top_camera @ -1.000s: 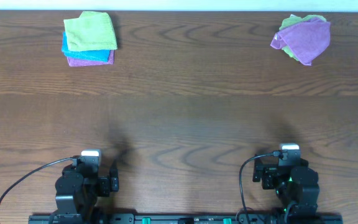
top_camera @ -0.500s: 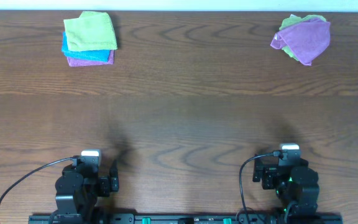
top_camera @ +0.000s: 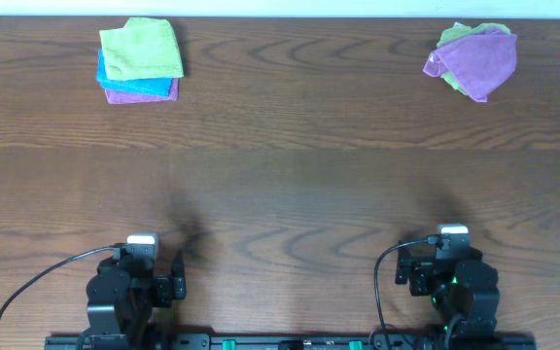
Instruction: Fold the cloth
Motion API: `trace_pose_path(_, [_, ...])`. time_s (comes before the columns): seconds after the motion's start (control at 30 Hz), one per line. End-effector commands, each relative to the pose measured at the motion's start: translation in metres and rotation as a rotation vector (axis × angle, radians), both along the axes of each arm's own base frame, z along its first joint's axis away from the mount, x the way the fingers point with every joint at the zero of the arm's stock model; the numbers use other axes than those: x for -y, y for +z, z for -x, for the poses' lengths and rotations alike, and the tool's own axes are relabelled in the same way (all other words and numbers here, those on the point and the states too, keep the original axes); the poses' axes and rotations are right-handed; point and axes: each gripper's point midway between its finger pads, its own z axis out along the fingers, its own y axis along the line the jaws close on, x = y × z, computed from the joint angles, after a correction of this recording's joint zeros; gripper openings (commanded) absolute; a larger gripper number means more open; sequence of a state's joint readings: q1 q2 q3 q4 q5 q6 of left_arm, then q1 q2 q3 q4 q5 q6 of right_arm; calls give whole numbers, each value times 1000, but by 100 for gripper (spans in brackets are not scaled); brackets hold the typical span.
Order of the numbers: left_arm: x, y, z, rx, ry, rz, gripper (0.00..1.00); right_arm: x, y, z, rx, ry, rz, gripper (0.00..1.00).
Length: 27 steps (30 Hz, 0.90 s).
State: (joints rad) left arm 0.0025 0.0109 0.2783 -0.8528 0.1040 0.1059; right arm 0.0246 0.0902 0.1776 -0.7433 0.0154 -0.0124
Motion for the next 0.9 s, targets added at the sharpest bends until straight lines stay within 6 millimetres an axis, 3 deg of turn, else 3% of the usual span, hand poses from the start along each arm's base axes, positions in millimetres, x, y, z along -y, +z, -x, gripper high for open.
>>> trace_pose_path(0.0, [0, -5, 2, -12, -9, -15, 95, 4, 13, -2, 29, -18, 6, 99])
trace_pose_path(0.23, [0, -5, 2, -12, -9, -15, 95, 28, 73, -9, 4, -179, -29, 99])
trace_pose_path(0.47, [0, -5, 2, -12, -9, -15, 95, 59, 152, -45, -109, -309, -51, 99])
trace_pose_path(0.57, [0, -5, 2, -12, -9, -15, 95, 74, 181, -72, -160, -342, -48, 99])
trace_pose_path(0.67, [0, -5, 2, -12, -9, -15, 95, 85, 198, -102, -189, -351, -44, 99])
trace_pose_path(0.87, [0, -5, 2, -12, -9, -15, 95, 105, 204, -173, -231, -356, -46, 99])
